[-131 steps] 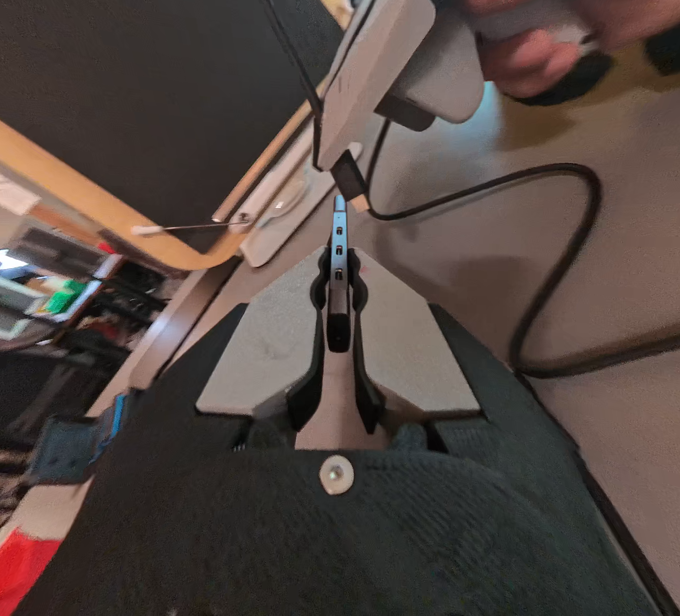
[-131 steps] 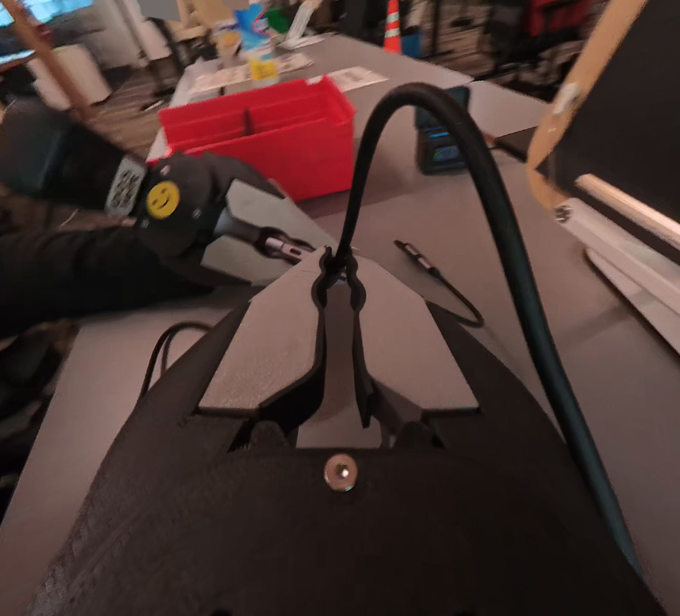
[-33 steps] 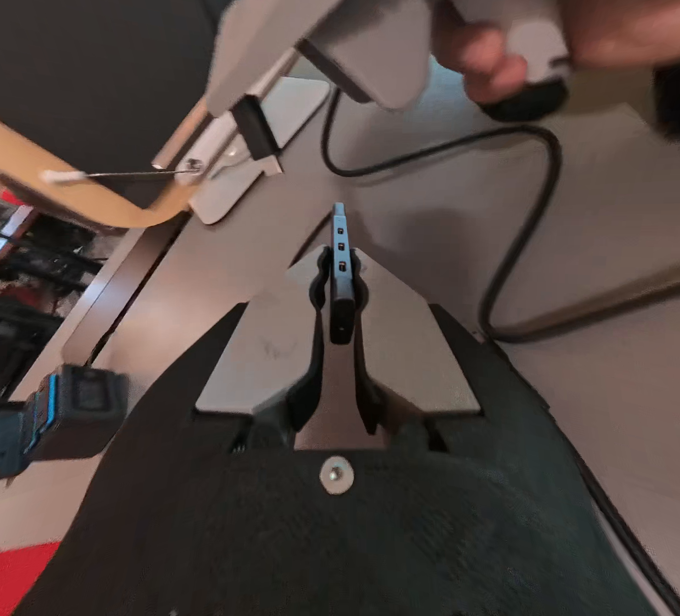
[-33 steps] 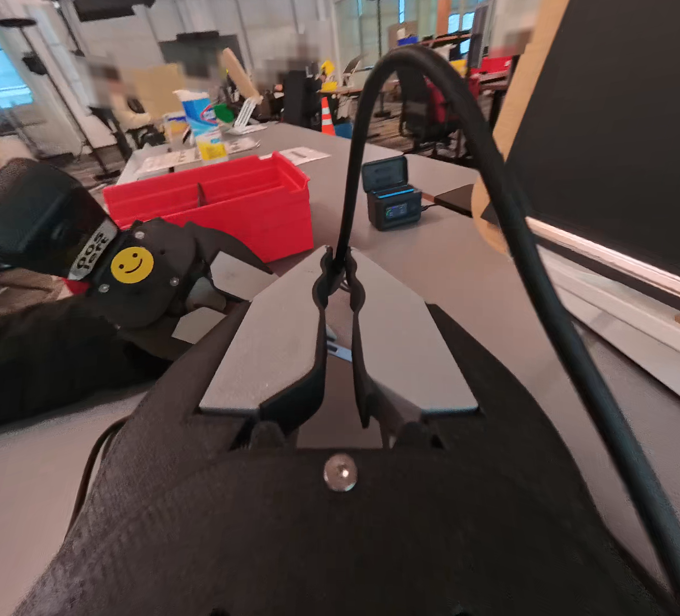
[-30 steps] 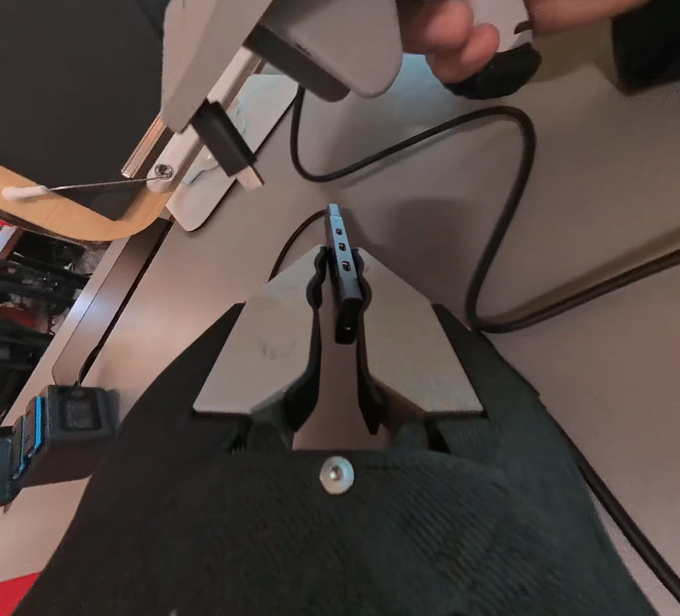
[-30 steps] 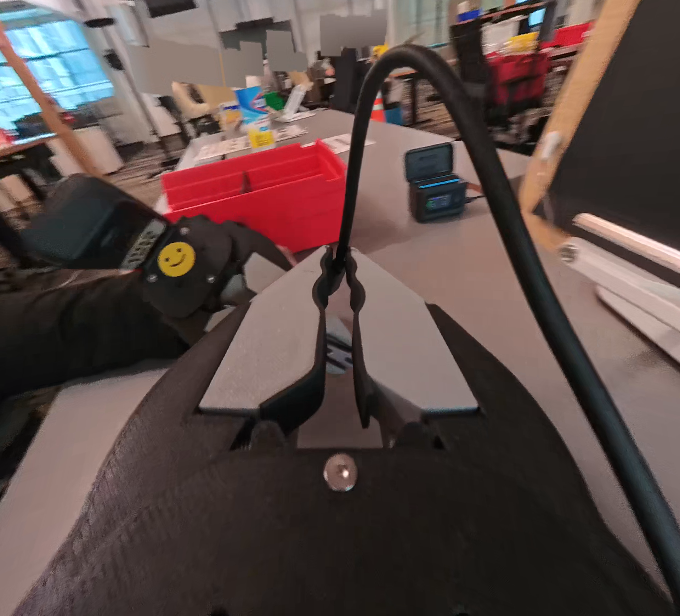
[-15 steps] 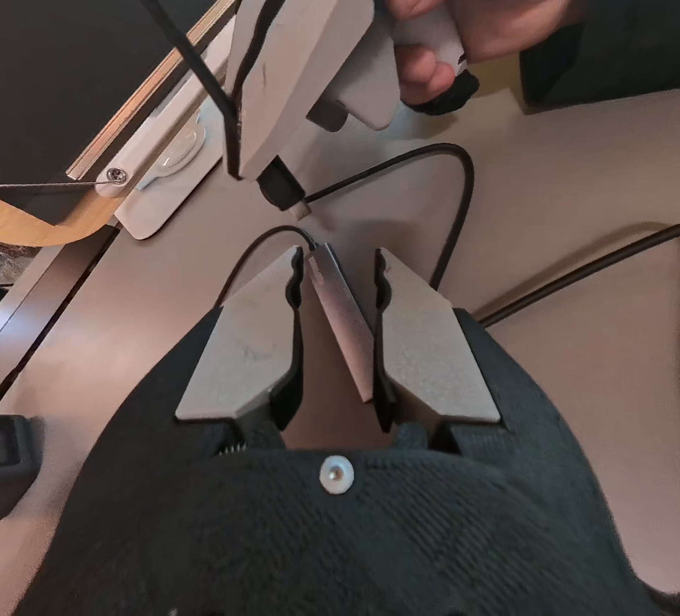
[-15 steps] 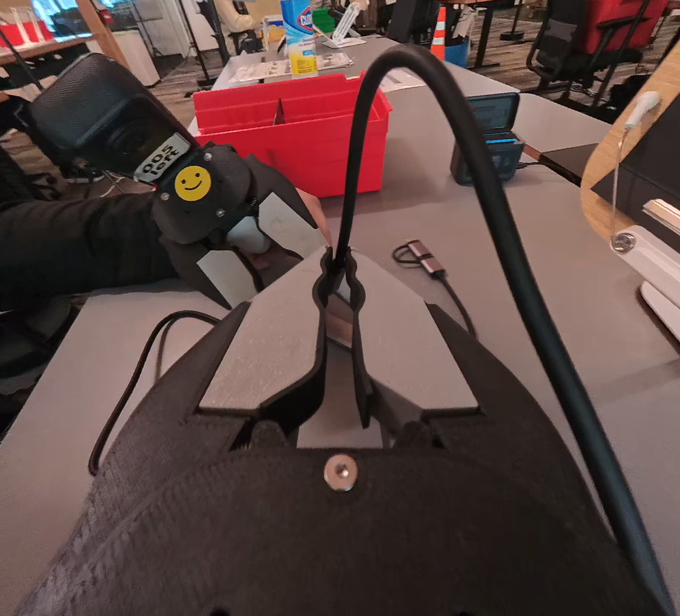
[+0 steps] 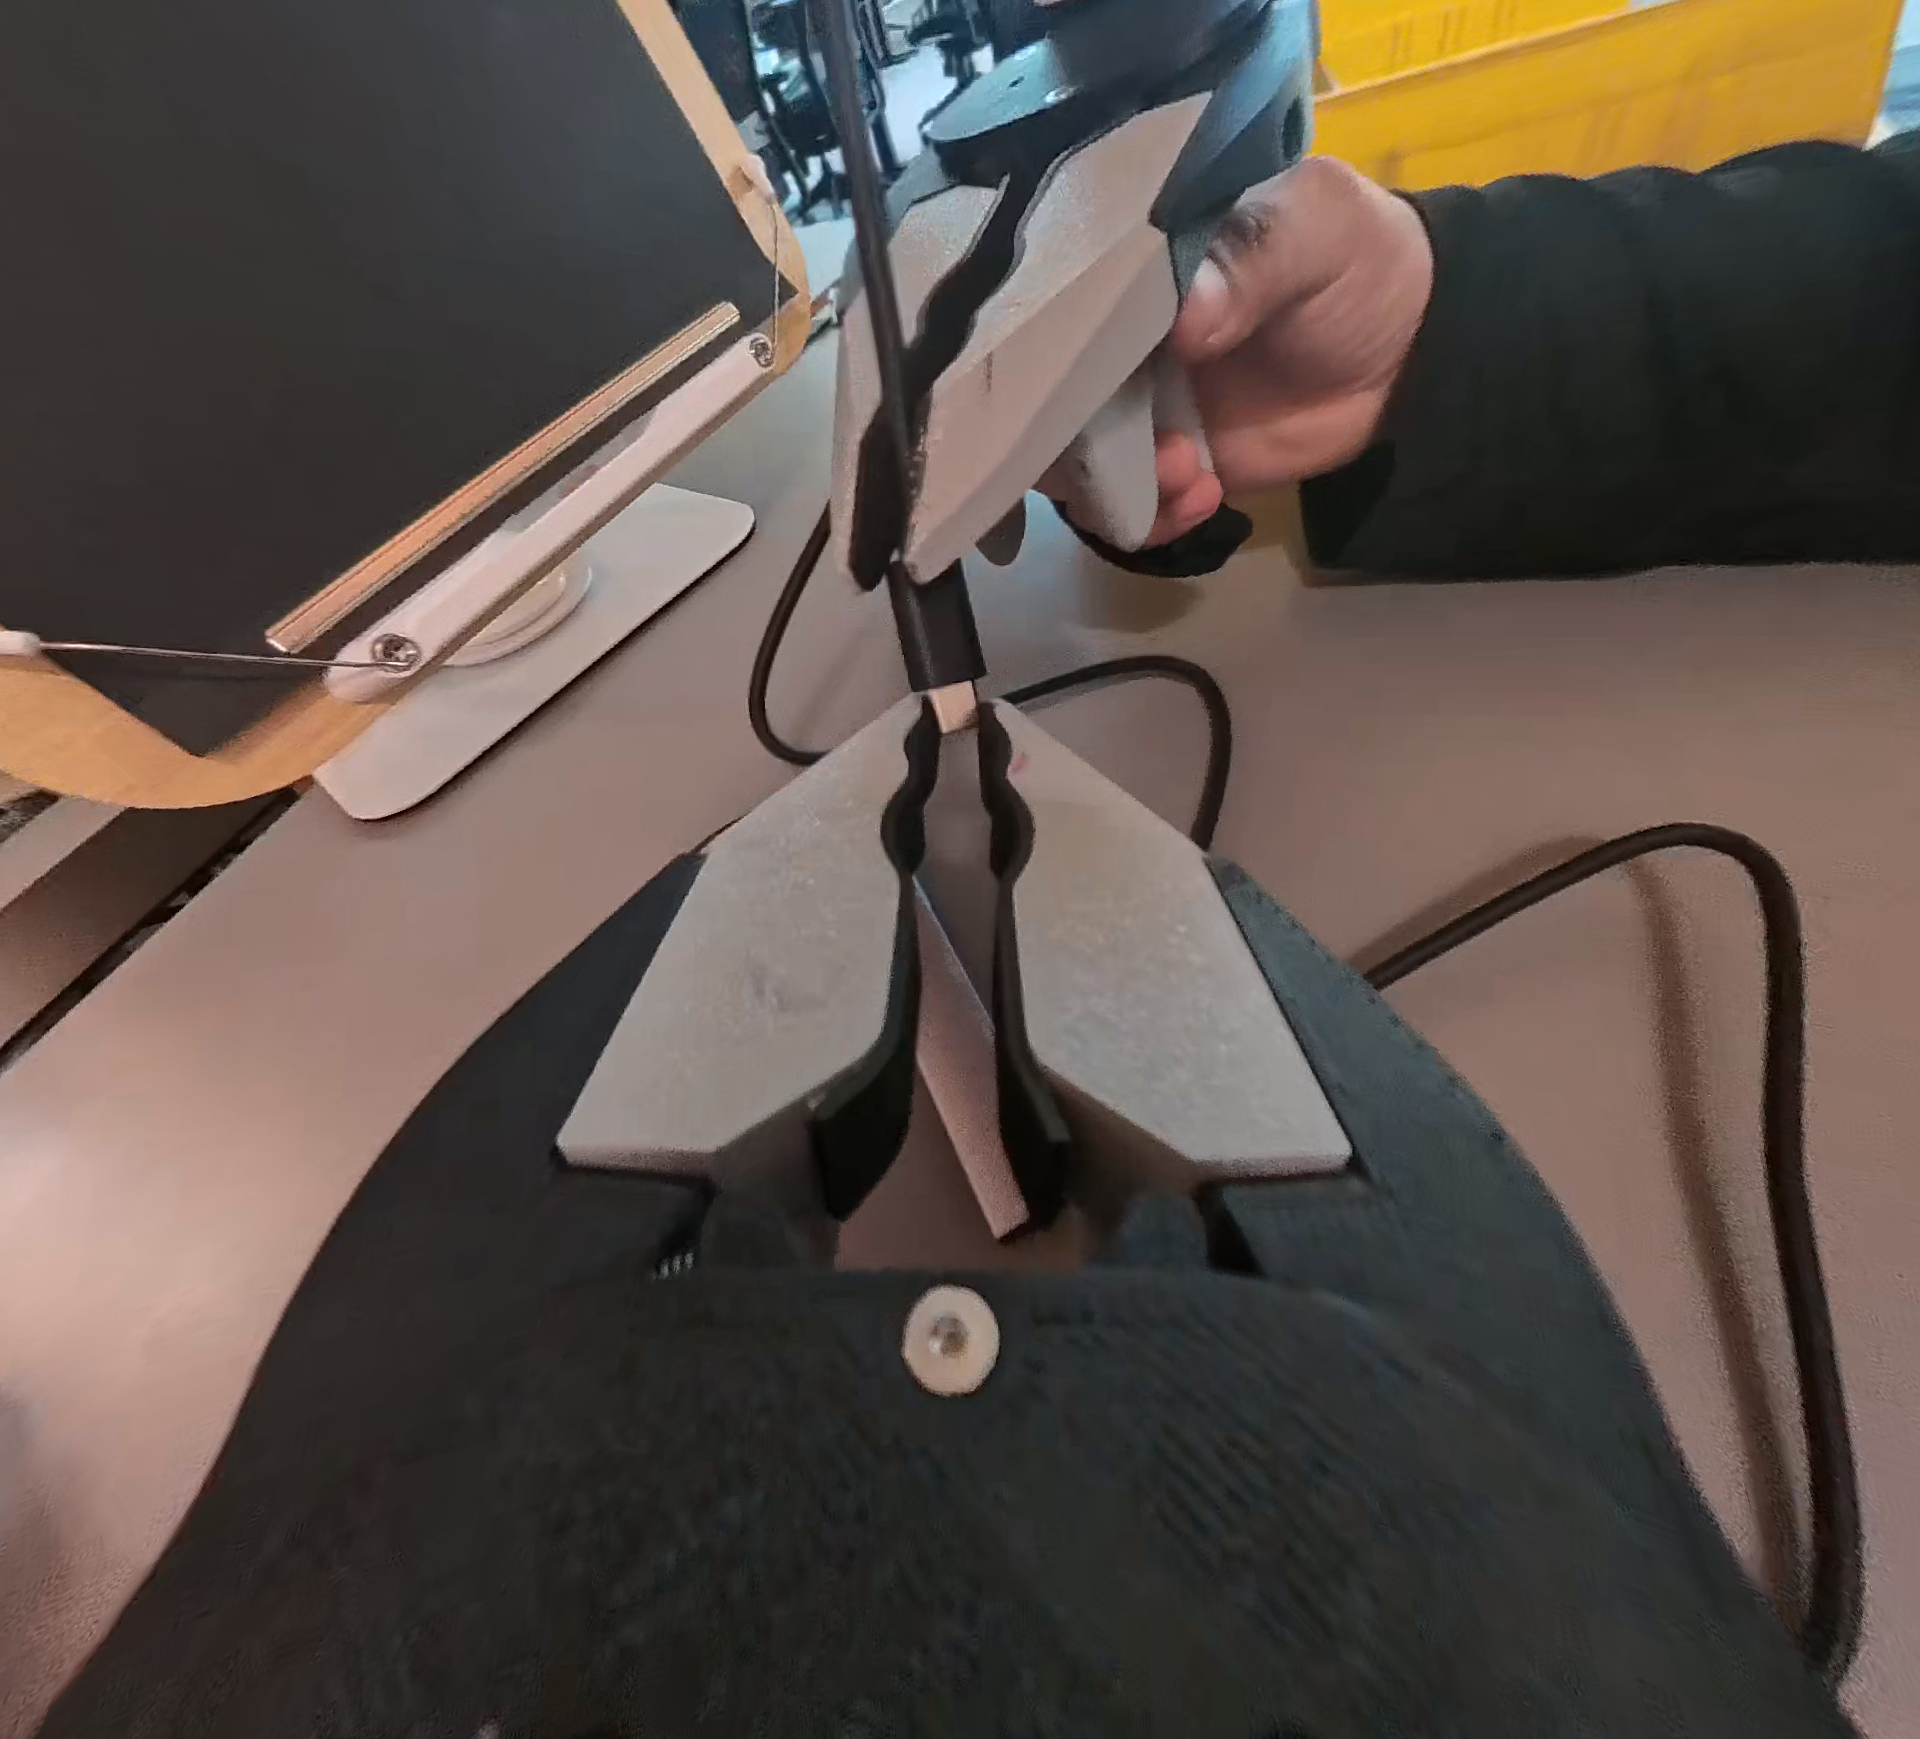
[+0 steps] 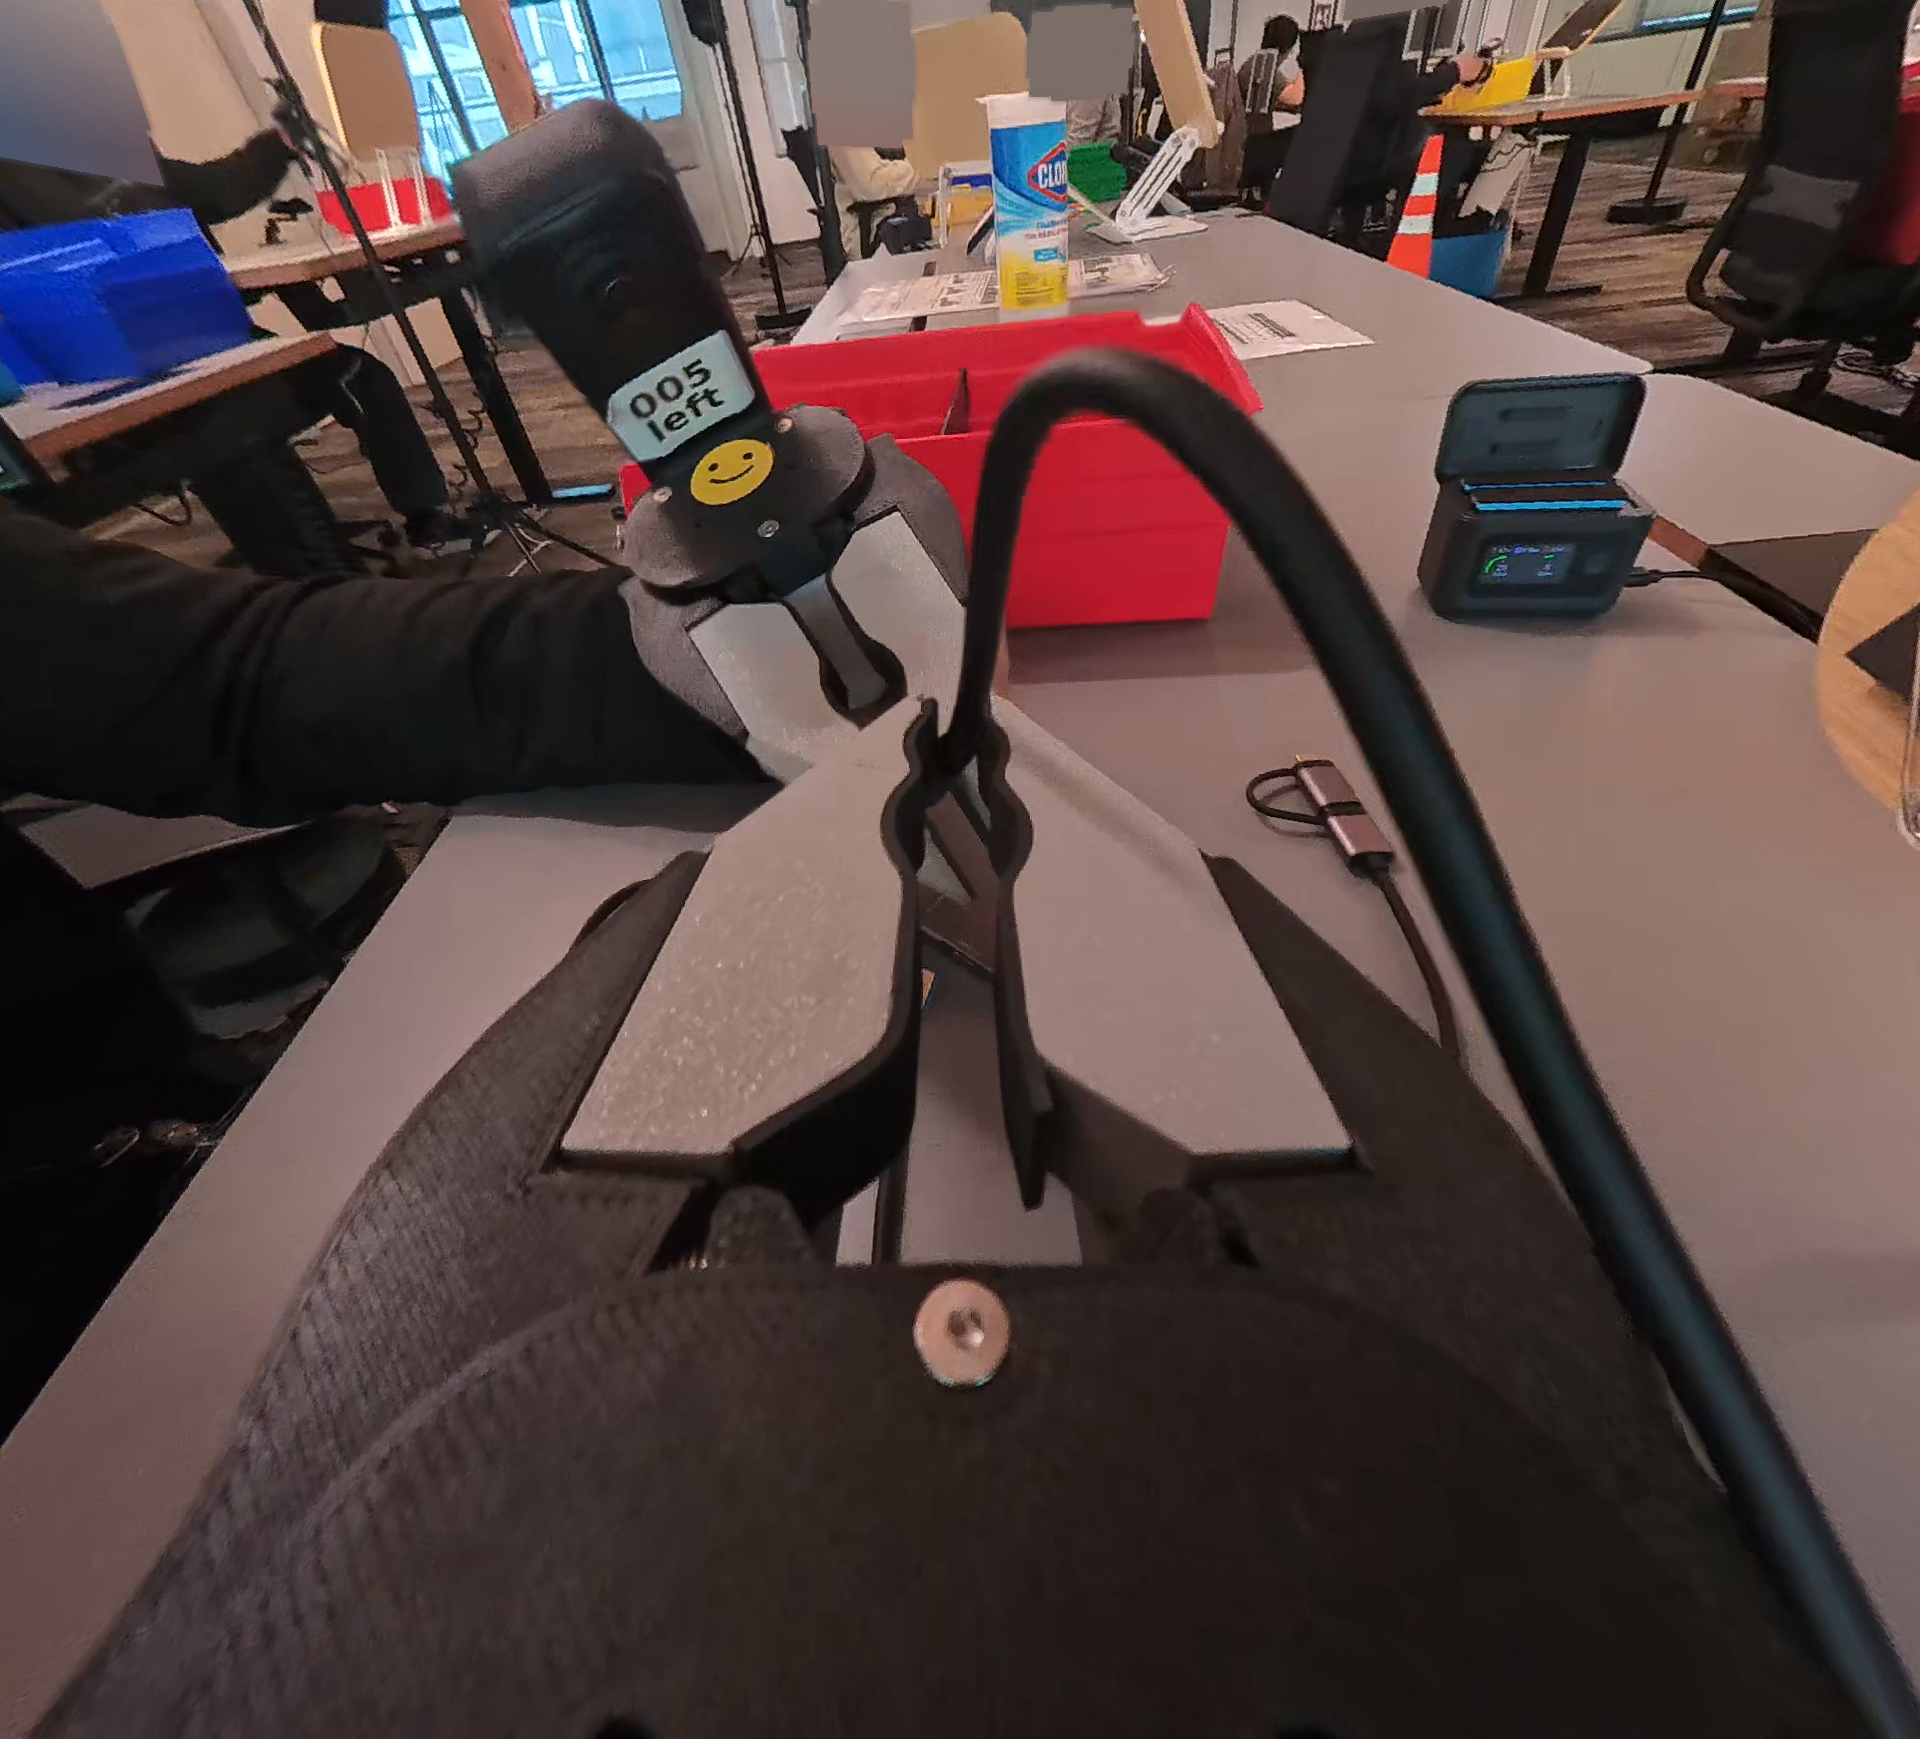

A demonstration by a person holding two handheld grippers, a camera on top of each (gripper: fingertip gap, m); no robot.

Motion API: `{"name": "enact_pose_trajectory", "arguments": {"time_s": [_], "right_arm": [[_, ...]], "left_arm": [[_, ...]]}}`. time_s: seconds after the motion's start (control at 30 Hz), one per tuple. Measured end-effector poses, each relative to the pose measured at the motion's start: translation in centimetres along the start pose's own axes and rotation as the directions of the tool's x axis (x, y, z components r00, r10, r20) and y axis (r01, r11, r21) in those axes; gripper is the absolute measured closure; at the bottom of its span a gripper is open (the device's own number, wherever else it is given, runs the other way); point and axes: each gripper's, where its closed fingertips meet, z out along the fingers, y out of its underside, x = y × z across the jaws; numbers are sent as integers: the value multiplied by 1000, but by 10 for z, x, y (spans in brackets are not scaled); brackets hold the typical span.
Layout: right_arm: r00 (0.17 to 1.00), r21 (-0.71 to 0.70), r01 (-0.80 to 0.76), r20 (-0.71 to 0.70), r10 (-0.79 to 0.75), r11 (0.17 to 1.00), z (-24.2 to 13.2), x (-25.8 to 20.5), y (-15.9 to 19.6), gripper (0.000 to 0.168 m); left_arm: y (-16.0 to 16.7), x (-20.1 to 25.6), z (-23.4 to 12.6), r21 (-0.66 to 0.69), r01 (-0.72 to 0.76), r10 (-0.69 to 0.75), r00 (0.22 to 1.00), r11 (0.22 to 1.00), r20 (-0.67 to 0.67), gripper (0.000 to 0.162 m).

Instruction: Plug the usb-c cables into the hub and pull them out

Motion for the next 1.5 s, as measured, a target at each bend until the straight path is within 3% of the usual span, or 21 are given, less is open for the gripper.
{"name": "enact_pose_trajectory", "arguments": {"time_s": [0.5, 0.6, 0.7, 0.8, 1.0, 1.13, 1.23, 1.3, 1.37, 1.5], "right_arm": [[990, -26, 112, 87, -109, 993, -9, -24, -2, 165], [989, -36, 116, 94, -113, 993, -10, -25, 0, 165], [987, -17, 112, 114, -109, 994, -10, -29, -4, 165], [984, -31, 124, 133, -119, 992, -11, -34, -3, 165], [979, -54, 115, 174, -104, 992, -12, -40, 1, 166], [988, -58, 103, 118, -96, 993, -11, -31, 0, 166], [999, -99, 44, 17, -42, 994, -9, -9, 5, 165], [999, -121, -20, -40, 15, 992, -9, 4, 11, 161], [991, -134, -116, -79, 106, 984, -8, 15, 16, 151], [955, -84, -297, -6, 298, 951, -1, 13, 13, 147]], "left_arm": [[-18, 26, -9, 95, 205, -176, 952, 974, -250, 158], [-19, 33, -11, 85, 239, -202, 929, 967, -309, 147], [-24, 35, -15, 108, 266, -215, 913, 958, -346, 148], [-24, 41, -15, 103, 253, -200, 908, 962, -369, 146], [-19, 42, -12, 97, 180, -137, 929, 979, -345, 159], [-13, 20, -6, 88, 72, -57, 985, 993, -165, 162], [-3, -2, 0, 2, -147, 147, 987, 989, 68, 162], [2, -18, 0, -111, -353, 369, 900, 929, 233, 162], [4, -28, -2, -212, -488, 532, 786, 846, 314, 162], [-1, -38, -8, -268, -542, 604, 701, 797, 380, 162]]}}
